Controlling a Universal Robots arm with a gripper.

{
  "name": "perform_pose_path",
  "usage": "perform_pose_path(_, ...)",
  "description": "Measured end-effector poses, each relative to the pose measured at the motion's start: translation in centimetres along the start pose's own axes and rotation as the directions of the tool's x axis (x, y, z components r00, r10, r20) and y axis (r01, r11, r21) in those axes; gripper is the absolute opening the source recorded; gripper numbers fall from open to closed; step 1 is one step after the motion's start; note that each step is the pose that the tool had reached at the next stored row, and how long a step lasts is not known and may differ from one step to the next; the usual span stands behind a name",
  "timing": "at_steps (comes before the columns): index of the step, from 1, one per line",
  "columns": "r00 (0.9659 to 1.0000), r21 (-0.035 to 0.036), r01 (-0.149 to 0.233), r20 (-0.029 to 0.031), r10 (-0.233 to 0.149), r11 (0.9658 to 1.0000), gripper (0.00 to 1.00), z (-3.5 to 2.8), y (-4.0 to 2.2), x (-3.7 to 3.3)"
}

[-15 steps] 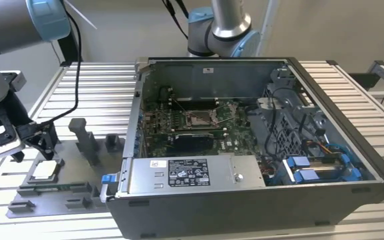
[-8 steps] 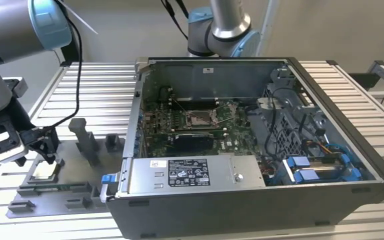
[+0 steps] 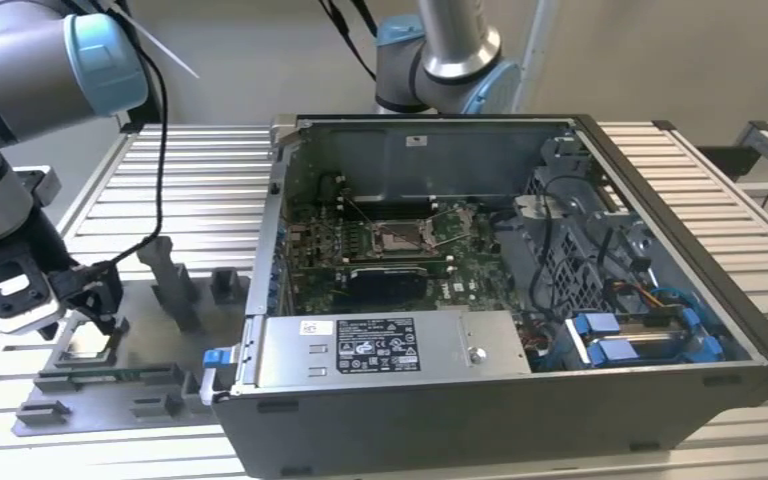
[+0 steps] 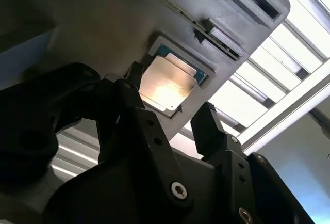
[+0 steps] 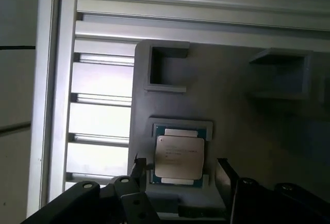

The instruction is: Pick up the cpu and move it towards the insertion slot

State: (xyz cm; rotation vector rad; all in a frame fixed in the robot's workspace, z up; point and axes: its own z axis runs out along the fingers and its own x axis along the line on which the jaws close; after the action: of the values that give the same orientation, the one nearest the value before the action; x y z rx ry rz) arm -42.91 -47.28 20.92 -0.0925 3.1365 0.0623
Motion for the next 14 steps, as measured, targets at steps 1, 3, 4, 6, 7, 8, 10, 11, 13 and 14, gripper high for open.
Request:
perform_pose_path(1,1.0000,0.0000,0.001,0.0007,-0.001,1.0000,1.00,0.19,0.02,0.01)
perform_pose_path(3,1.0000,0.0001,0.002,0.0019,-0.002,1.0000,1.00,0.55,0.05,0.03)
perform_pose_path(4,1.0000,0.0002,0.002,0.0025,-0.002,1.0000,1.00,0.74,0.08,0.05)
perform_pose_path(6,1.0000,0.0002,0.004,0.0038,-0.004,1.0000,1.00,1.11,0.09,0.07)
perform_pose_path(7,1.0000,0.0003,0.005,0.0041,-0.005,1.0000,1.00,1.28,0.10,0.10)
perform_pose_path(8,1.0000,0.0003,0.006,0.0046,-0.006,1.0000,1.00,1.44,0.11,0.14)
perform_pose_path(10,1.0000,0.0003,0.008,0.0048,-0.008,1.0000,1.00,1.69,0.09,0.17)
perform_pose_path(11,0.9999,0.0003,0.010,0.0049,-0.010,0.9999,1.00,1.79,0.09,0.17)
perform_pose_path(13,0.9999,0.0004,0.013,0.0050,-0.013,0.9999,1.00,1.96,0.10,0.17)
perform_pose_path(14,0.9999,0.0003,0.014,0.0051,-0.014,0.9999,1.00,2.03,0.11,0.17)
